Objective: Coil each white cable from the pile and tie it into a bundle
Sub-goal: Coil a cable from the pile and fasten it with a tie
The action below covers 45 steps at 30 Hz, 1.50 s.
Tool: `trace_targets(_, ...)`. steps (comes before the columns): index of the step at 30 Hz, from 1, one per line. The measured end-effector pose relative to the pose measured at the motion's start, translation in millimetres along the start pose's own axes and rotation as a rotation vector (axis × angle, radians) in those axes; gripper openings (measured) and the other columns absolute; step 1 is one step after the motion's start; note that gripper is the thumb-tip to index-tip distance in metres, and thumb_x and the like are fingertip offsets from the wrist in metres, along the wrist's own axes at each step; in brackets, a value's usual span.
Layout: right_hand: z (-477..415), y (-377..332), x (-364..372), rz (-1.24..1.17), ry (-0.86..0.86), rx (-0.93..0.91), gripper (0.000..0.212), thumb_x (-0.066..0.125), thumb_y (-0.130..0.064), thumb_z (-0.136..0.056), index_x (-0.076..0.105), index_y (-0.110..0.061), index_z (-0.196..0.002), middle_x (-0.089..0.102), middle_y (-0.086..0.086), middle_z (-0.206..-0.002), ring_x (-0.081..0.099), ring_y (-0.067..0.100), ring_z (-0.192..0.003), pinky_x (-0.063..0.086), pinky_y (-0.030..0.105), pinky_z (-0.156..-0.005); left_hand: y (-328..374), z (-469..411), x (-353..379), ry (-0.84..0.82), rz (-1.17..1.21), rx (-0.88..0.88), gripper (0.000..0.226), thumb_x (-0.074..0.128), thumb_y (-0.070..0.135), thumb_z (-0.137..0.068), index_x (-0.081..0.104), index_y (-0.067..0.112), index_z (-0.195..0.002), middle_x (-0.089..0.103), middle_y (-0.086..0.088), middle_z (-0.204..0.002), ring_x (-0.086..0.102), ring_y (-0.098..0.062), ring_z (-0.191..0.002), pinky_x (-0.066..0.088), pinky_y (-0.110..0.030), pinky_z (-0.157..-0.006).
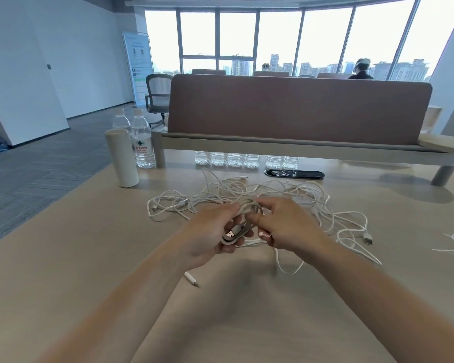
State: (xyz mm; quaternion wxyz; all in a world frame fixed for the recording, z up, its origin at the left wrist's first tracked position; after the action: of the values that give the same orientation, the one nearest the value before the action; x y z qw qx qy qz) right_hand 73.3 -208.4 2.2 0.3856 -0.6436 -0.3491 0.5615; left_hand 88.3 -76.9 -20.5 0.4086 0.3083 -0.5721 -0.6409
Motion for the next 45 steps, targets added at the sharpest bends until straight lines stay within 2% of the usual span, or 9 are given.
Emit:
trace_targets(5, 3, -4, -2, -0.019, -0.037, -0.031, 0.016, 0.063, -0.019, -0.098, 0.076, -0.027, -0.105, 0.046, -0.005, -0.047, 0.039, 0.014, -0.043, 0.033, 0.02, -0.04, 1, 6, 7, -0.102, 0.053, -0.039, 0.041, 0.04, 0.027, -0.108, 0.061, 0.013, -0.076, 0.064, -0.002, -0.062, 0.055, -0.03, -0.081, 0.036, -0.031, -0.058)
trace_targets(10, 4, -14, 0, 0.275, -0.04, -0.12, 0.022, 0.054, -0.021, -0.102, 0.069, -0.025, -0.088, 0.05, -0.008, -0.045, 0.042, 0.008, -0.041, 0.035, 0.019, -0.046, -5, 3, 3, -0.111, 0.082, -0.099, 0.049, 0.041, 0.029, -0.107, 0.06, 0.013, -0.065, 0.066, -0.022, -0.082, 0.056, -0.028, -0.066, 0.035, -0.031, -0.056)
trace_targets(18, 7, -22, 1, 0.662, 0.067, -0.187, 0.028, 0.039, -0.035, -0.106, 0.061, -0.029, -0.122, 0.068, -0.005, -0.106, 0.061, 0.022, -0.102, 0.049, 0.037, -0.084, -6, -3, -2, -0.006, -0.012, -0.073, 0.043, 0.043, 0.042, -0.105, 0.039, 0.016, -0.07, 0.065, -0.021, -0.076, 0.05, -0.026, -0.058, 0.027, -0.027, -0.048)
trace_targets(24, 9, -24, 7, 0.921, 0.067, -0.236, 0.019, 0.036, -0.031, -0.105, 0.053, -0.025, -0.109, 0.065, 0.001, -0.097, 0.062, 0.027, -0.092, 0.051, 0.04, -0.074, -3, -5, -1, 0.017, -0.091, -0.054, 0.043, 0.041, 0.042, -0.103, 0.037, 0.016, -0.069, 0.064, -0.021, -0.071, 0.047, -0.024, -0.054, 0.022, -0.027, -0.047)
trace_targets(28, 6, -24, 7, 0.808, 0.005, -0.196, 0.025, 0.036, -0.033, -0.106, 0.051, -0.022, -0.123, 0.065, 0.006, -0.106, 0.06, 0.03, -0.099, 0.051, 0.043, -0.082, -5, -6, -3, -0.003, -0.086, -0.071, 0.041, 0.039, 0.035, -0.101, 0.038, 0.014, -0.067, 0.062, -0.022, -0.072, 0.044, -0.023, -0.053, 0.02, -0.025, -0.045)
trace_targets(32, 5, -21, 9, 0.731, -0.023, -0.161, 0.019, 0.039, -0.029, -0.104, 0.058, -0.028, -0.101, 0.066, -0.001, -0.103, 0.061, 0.024, -0.099, 0.05, 0.041, -0.084, -5, -5, 1, -0.031, -0.141, -0.064, 0.045, 0.039, 0.042, -0.102, 0.038, 0.016, -0.065, 0.062, -0.02, -0.072, 0.044, -0.022, -0.051, 0.022, -0.022, -0.043)
trace_targets(36, 8, -22, 7, 0.878, 0.042, -0.164, 0.02, 0.038, -0.031, -0.104, 0.057, -0.025, -0.103, 0.065, 0.001, -0.1, 0.062, 0.026, -0.095, 0.052, 0.041, -0.079, 0, -2, 8, -0.07, -0.209, 0.005, 0.056, 0.044, 0.061, -0.098, 0.053, 0.023, -0.058, 0.061, -0.017, -0.072, 0.052, -0.021, -0.053, 0.029, -0.022, -0.043)
trace_targets(40, 12, -27, 8, 0.942, 0.029, -0.151, 0.027, 0.043, -0.019, -0.097, 0.061, -0.027, -0.115, 0.066, 0.0, -0.105, 0.063, 0.025, -0.097, 0.053, 0.039, -0.079, 1, -1, 10, -0.146, -0.227, 0.007, 0.049, 0.057, 0.064, -0.083, 0.048, 0.017, -0.075, 0.068, -0.02, -0.078, 0.055, -0.023, -0.06, 0.034, -0.025, -0.046)
trace_targets(45, 16, -32, 10, 1.076, -0.006, -0.128, 0.027, 0.048, -0.011, -0.093, 0.061, -0.024, -0.113, 0.066, 0.003, -0.108, 0.064, 0.027, -0.099, 0.042, 0.033, -0.07, -5, 0, 13, -0.232, -0.241, -0.097, 0.039, 0.061, 0.05, -0.093, 0.054, 0.014, -0.08, 0.071, -0.022, -0.09, 0.06, -0.027, -0.071, 0.047, -0.029, -0.057)
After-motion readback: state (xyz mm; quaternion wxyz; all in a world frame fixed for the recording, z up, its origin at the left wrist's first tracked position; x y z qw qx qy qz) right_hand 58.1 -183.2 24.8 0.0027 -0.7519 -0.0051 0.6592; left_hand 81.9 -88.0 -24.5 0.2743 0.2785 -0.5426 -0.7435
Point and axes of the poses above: each hand's wrist, its own z-axis away from the middle knuckle, its own x-axis out of the palm, y = z × x, the point moved 9 cm from there along -z, towards the middle knuckle
